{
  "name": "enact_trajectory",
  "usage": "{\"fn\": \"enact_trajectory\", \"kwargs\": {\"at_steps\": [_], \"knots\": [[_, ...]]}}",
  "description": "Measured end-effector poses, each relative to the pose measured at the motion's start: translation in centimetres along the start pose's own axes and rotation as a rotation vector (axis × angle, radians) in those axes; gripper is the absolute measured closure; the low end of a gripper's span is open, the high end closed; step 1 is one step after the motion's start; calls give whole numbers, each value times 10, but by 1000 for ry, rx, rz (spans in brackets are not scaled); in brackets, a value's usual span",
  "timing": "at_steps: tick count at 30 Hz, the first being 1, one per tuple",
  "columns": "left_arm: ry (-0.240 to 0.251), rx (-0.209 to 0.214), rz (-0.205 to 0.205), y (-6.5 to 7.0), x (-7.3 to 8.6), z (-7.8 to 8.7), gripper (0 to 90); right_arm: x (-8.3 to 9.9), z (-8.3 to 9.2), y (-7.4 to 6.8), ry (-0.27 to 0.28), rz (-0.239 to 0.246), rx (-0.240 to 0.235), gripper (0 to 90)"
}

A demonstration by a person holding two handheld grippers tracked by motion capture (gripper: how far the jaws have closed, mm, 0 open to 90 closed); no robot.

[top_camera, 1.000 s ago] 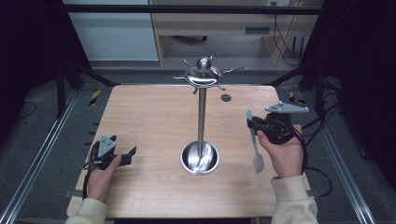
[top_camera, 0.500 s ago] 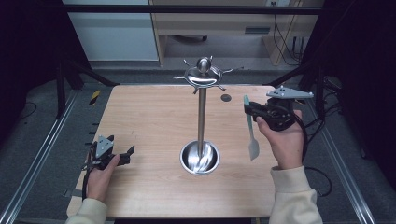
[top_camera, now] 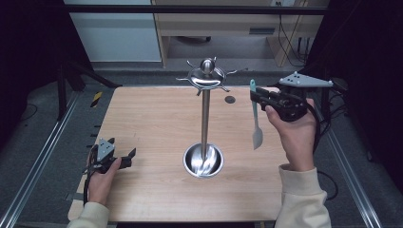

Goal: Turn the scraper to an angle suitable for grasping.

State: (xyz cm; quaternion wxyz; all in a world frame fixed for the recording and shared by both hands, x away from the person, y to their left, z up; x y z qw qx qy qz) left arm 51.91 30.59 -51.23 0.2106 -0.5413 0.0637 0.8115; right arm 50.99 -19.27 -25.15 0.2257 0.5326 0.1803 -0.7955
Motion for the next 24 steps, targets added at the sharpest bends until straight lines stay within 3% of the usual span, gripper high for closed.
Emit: {"fn": "enact_trajectory", "kwargs": {"at_steps": [11,24], "knots": [[16,6,-1,0,0,1,32,-6,11,-24,44,52,-10,741],[22,20,5,1,0,1,28,-16,42,-44,137,93,-25,741]]}}
Point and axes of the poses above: each handheld gripper's, and its own axes: z roughly backward along the jaws, x roughly out of its underside, y roughly to its right, the point moved 3 cm from there along -z, roughly forward along the jaws, and after that the axes turned 2 degrees about -y, right-handed, at the moved point
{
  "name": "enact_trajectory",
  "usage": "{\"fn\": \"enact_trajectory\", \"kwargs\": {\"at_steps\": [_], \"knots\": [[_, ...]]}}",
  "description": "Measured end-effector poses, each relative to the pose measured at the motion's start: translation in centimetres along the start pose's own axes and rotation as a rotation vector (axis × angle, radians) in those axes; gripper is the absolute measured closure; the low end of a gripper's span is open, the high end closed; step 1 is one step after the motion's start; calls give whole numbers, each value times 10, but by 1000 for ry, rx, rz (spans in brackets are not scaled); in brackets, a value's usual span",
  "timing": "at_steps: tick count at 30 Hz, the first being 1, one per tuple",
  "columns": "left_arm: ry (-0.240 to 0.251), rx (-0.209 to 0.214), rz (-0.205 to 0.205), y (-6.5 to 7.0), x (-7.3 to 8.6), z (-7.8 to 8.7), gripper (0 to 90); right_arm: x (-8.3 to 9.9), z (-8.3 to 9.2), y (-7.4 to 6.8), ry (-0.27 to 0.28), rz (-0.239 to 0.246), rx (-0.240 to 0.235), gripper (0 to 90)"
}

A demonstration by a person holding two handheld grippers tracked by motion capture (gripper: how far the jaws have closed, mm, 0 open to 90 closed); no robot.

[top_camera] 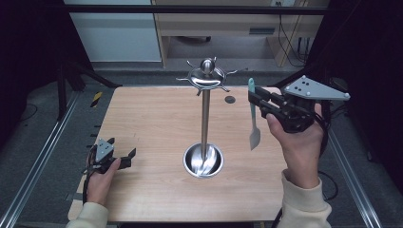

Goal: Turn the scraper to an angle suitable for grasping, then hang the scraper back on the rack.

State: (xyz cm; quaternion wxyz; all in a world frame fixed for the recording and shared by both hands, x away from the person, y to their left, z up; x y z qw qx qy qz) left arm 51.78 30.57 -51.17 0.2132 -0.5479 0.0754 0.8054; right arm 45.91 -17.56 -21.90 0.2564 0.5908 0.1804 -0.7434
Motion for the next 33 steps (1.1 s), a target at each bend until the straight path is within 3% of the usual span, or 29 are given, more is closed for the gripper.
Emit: {"fn": "enact_trajectory", "kwargs": {"at_steps": [16,33], "knots": [[3,15,1,1,-1,-1,29,-2,17,-6,45,4,-17,740],[-1,17,-4,2,-1,-2,29,-4,17,-15,51,15,-66,740]]}}
Point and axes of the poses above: each handheld gripper's, and its own axes: z roughly backward along the jaws, x roughly out of its underside, y roughly to its right, the point moved 3 cm from there along -z, roughly forward along the jaws, and after that the axes turned 2 degrees about -y, right-handed, at the moved point
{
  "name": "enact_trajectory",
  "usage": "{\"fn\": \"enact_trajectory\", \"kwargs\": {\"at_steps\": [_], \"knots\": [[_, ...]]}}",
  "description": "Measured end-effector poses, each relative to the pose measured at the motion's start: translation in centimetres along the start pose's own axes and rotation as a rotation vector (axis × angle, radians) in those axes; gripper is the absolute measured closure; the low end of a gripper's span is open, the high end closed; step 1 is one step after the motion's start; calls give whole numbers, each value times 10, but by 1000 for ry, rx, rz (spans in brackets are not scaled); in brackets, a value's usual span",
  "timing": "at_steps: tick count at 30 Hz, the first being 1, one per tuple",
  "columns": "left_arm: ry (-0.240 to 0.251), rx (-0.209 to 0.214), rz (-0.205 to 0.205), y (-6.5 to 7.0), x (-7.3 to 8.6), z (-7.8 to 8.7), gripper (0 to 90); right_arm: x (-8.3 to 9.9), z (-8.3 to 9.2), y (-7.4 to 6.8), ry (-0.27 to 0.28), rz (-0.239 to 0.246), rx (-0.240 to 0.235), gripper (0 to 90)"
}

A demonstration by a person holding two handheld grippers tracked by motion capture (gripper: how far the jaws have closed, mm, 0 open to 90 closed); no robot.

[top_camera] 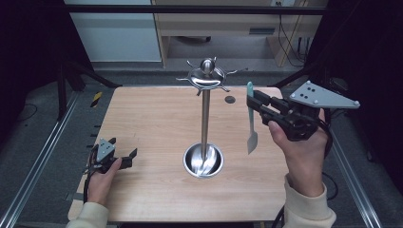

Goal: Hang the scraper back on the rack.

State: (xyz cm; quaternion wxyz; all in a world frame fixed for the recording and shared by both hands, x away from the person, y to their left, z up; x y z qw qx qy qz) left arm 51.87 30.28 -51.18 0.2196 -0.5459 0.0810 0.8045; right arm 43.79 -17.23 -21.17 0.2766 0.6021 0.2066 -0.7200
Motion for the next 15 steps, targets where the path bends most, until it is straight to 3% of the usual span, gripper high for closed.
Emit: {"fn": "enact_trajectory", "kwargs": {"at_steps": [15], "knots": [[1,4,-2,0,0,0,30,-4,1,-11,7,19,-44,740]]}}
Point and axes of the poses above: each handheld gripper's, and its own axes: z roughly backward along the jaws, x roughly out of its underside, y roughly to its right, the point moved 3 cm from there along -z, roughly forward along the jaws, and after that the axes turned 2 degrees about -y, right-handed, at the moved point
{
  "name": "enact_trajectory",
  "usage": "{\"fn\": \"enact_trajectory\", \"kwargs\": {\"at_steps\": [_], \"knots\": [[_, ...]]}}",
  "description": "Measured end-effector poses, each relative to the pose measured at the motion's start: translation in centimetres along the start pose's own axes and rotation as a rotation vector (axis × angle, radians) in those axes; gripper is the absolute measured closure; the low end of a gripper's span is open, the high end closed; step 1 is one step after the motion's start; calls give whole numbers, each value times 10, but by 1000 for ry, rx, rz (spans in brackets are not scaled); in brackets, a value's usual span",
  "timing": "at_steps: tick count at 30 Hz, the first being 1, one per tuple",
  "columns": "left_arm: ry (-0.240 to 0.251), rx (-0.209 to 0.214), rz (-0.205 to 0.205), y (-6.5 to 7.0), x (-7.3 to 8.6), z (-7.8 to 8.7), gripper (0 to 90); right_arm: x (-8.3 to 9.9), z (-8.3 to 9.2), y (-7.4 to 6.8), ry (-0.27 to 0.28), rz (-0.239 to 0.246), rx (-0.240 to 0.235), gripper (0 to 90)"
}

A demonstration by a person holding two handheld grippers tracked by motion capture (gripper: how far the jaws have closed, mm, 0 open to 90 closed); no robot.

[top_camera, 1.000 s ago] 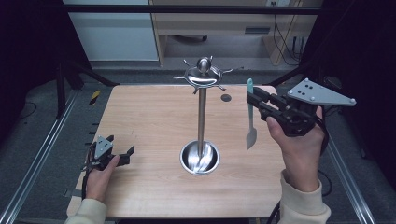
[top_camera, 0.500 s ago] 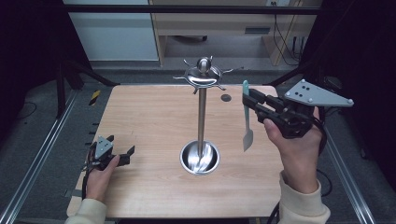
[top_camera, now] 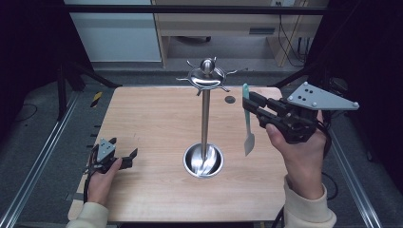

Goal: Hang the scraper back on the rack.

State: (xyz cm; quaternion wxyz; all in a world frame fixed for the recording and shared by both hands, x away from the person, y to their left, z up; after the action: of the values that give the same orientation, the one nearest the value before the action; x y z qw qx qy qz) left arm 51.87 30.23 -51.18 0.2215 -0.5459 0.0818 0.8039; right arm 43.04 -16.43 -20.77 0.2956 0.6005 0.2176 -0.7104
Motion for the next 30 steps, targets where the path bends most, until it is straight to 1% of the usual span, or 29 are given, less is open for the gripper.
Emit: {"fn": "enact_trajectory", "kwargs": {"at_steps": [13,19,21,30], "knots": [[-1,1,-5,1,0,0,30,0,-7,-6,-10,11,-26,740],[-1,1,-5,1,0,0,31,3,-16,-7,-25,7,-18,739],[-2,2,-5,1,0,0,31,4,-18,-7,-26,7,-22,739],[-3,3,-8,1,0,0,31,4,-22,-11,-23,11,-28,739]]}}
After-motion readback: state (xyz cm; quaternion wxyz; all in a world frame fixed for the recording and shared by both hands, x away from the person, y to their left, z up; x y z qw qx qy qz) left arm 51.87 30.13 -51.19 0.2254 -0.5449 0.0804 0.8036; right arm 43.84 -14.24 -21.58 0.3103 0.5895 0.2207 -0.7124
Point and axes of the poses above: each handheld gripper's, and its own axes: z roughly backward along the jaws, x roughly out of its underside, y roughly to its right, the point moved 3 cm from there along -z, roughly forward along the jaws, and after that the axes turned 2 degrees about -y, right-handed, at the moved point
